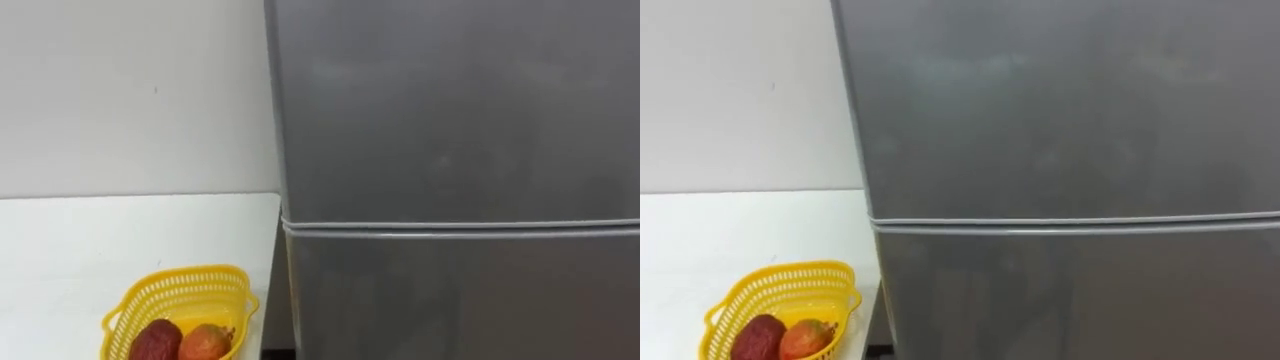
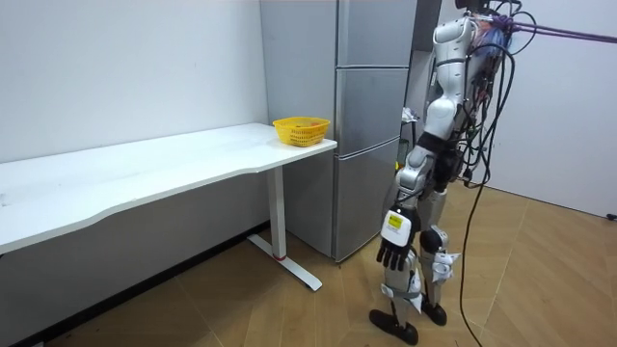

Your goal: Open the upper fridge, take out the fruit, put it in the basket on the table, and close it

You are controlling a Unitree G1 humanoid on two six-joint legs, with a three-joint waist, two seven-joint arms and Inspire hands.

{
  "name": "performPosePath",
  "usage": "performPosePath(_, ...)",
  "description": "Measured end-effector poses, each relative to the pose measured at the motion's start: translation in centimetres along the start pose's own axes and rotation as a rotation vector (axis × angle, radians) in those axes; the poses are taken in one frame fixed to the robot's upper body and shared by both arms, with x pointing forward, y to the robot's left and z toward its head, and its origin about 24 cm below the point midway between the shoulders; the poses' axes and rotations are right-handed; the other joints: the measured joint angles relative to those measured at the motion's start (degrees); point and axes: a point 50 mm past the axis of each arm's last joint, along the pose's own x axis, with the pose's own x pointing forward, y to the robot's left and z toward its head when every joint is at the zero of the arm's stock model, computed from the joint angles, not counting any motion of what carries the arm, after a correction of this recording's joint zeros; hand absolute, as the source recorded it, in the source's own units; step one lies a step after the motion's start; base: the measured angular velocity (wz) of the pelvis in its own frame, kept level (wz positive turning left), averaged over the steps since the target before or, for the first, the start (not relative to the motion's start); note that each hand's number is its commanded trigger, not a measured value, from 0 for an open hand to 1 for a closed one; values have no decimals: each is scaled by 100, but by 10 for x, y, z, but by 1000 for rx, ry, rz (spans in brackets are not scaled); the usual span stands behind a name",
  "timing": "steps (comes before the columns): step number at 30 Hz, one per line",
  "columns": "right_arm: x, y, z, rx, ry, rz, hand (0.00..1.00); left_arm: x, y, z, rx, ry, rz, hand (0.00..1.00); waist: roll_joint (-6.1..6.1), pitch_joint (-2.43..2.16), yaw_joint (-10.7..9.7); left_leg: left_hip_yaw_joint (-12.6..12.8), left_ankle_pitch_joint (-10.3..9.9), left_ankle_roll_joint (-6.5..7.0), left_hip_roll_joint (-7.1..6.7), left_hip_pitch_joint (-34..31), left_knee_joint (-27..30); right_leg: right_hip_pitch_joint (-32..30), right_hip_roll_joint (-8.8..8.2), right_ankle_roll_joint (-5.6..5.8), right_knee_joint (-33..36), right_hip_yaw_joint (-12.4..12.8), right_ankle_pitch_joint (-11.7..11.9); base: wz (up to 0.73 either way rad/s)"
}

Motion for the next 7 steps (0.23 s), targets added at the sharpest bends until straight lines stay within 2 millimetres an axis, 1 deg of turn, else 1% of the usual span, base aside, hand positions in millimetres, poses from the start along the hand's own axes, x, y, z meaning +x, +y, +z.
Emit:
performPosePath(5, 0, 1, -6, -54, 40, 19, 0, 0, -5, 2, 11, 1, -36, 0, 10, 8, -1, 1, -7, 12, -5, 3, -1, 1, -19, 18, 4, 1, -12, 0)
performPosePath(7, 0, 2, -7, -75, 52, 22, 0, 0, -8, 3, 31, 4, -50, 0, 10, 9, -3, -1, -9, 16, -49, 8, -2, 1, -27, 24, 6, 2, -16, 0)
